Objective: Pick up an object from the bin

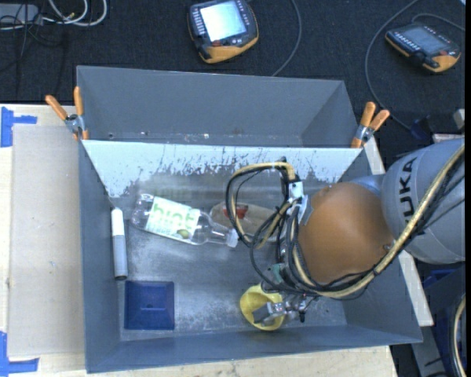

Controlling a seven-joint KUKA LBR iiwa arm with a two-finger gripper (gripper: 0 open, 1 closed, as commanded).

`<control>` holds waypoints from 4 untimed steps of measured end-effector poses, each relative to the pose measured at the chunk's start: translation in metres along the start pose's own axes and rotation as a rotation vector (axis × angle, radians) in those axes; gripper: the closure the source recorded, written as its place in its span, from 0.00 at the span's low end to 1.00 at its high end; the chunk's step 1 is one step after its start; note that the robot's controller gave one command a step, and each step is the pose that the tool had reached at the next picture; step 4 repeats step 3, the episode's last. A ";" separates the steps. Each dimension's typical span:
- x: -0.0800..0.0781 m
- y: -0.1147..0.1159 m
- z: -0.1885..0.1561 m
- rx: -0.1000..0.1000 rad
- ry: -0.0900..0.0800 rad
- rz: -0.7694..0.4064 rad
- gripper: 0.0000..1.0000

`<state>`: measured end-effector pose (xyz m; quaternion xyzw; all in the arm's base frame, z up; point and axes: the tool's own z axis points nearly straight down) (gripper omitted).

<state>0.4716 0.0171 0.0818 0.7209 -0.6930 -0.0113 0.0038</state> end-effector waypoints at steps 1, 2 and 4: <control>-0.013 -0.049 0.006 0.002 0.001 0.050 1.00; -0.045 -0.079 -0.023 0.003 -0.002 0.167 1.00; -0.072 -0.108 -0.184 0.011 -0.006 0.122 1.00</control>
Offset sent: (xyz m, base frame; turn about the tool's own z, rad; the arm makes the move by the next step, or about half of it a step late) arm 0.0448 0.0135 -0.0118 0.0418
